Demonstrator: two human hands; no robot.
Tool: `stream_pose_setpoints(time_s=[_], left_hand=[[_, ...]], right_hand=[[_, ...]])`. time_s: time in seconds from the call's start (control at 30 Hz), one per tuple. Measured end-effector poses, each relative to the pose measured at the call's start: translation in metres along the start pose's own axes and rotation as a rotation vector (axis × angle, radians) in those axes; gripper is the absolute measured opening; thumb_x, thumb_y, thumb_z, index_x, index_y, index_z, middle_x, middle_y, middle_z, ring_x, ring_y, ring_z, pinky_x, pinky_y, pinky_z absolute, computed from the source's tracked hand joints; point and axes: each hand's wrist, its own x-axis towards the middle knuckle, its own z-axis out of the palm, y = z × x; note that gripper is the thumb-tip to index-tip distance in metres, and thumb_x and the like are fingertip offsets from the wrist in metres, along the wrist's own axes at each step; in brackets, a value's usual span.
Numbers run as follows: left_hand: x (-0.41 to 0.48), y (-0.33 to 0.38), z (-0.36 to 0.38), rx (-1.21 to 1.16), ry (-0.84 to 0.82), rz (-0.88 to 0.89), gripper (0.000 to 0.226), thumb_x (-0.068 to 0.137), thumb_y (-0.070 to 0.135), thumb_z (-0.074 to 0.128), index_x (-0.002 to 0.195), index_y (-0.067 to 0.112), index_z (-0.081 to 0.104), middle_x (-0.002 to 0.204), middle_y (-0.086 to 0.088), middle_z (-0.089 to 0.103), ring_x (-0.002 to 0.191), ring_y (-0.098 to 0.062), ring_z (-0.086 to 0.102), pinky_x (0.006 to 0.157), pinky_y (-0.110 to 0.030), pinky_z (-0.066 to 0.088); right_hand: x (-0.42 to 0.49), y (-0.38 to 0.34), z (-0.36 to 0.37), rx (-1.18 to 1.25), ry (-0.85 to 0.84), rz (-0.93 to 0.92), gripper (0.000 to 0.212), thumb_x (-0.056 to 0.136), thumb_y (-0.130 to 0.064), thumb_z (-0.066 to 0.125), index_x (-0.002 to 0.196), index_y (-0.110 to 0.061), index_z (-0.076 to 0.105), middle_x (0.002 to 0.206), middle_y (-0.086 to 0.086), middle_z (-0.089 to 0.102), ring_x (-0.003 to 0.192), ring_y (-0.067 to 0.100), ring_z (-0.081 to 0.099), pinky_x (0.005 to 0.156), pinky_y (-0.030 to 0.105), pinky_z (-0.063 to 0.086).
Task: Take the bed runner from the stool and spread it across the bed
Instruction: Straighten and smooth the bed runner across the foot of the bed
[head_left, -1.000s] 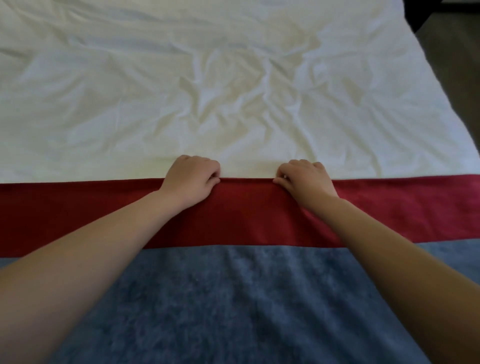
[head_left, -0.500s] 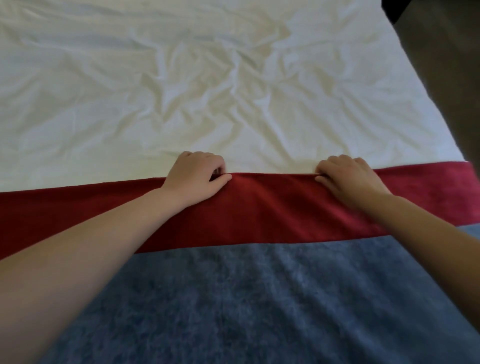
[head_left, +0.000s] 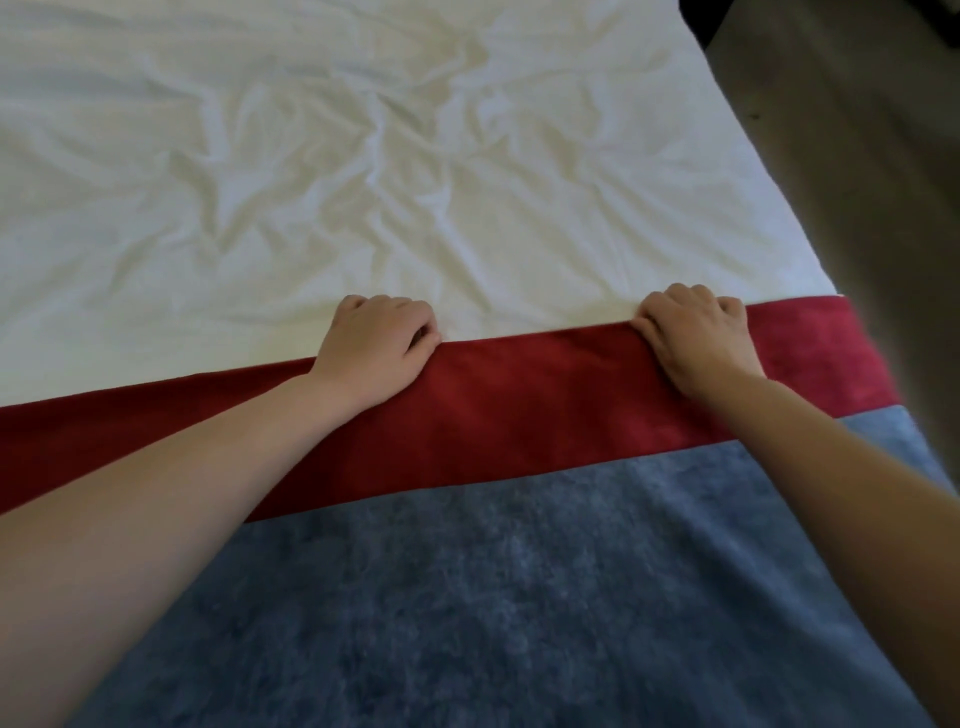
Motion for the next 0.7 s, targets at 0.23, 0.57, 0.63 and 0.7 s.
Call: stream_pose_setpoints(time_s=[0.23, 0.57, 0.63, 0.7], left_hand=[[0.013, 0.008, 0.012, 0.077, -0.081, 0.041, 0.021, 0.096, 0.038, 0.040, 0.080, 0.031, 0.051, 0.082, 0.013, 0.054, 0.085, -0.014, 0.052, 0.086, -0.034, 0.025], [-0.023, -0.028, -0.033, 0.089, -0.081, 0.118, 0.020, 0.090, 0.039, 0.048, 0.083, 0.024, 0.059, 0.074, 0.013, 0.051, 0.077, -0.016, 0.054, 0.069, -0.029, 0.030], [-0.047, -0.055, -0.047, 0.106, -0.098, 0.086, 0.014, 0.089, 0.036, 0.053, 0.085, 0.024, 0.059, 0.075, 0.011, 0.054, 0.078, -0.018, 0.056, 0.067, -0.029, 0.032], [-0.072, -0.087, -0.060, 0.132, -0.113, 0.038, 0.009, 0.087, 0.032, 0.057, 0.087, 0.024, 0.061, 0.080, 0.008, 0.060, 0.081, -0.021, 0.059, 0.067, -0.030, 0.036]], right_hand=[[0.014, 0.010, 0.007, -0.040, -0.098, 0.115, 0.036, 0.099, -0.043, 0.033, 0.108, -0.022, 0.061, 0.107, 0.007, 0.052, 0.109, 0.028, 0.043, 0.096, 0.048, 0.029], [0.010, -0.061, -0.026, -0.005, -0.111, 0.005, 0.029, 0.096, -0.031, 0.037, 0.109, -0.017, 0.059, 0.114, 0.008, 0.056, 0.114, 0.028, 0.046, 0.105, 0.052, 0.027], [0.013, -0.111, -0.030, 0.075, -0.125, -0.105, 0.028, 0.095, -0.032, 0.039, 0.108, -0.020, 0.060, 0.113, 0.006, 0.057, 0.114, 0.027, 0.047, 0.104, 0.049, 0.028], [0.016, -0.169, -0.028, 0.151, -0.125, -0.223, 0.027, 0.095, -0.036, 0.041, 0.106, -0.023, 0.062, 0.112, 0.004, 0.060, 0.112, 0.026, 0.051, 0.100, 0.046, 0.032]])
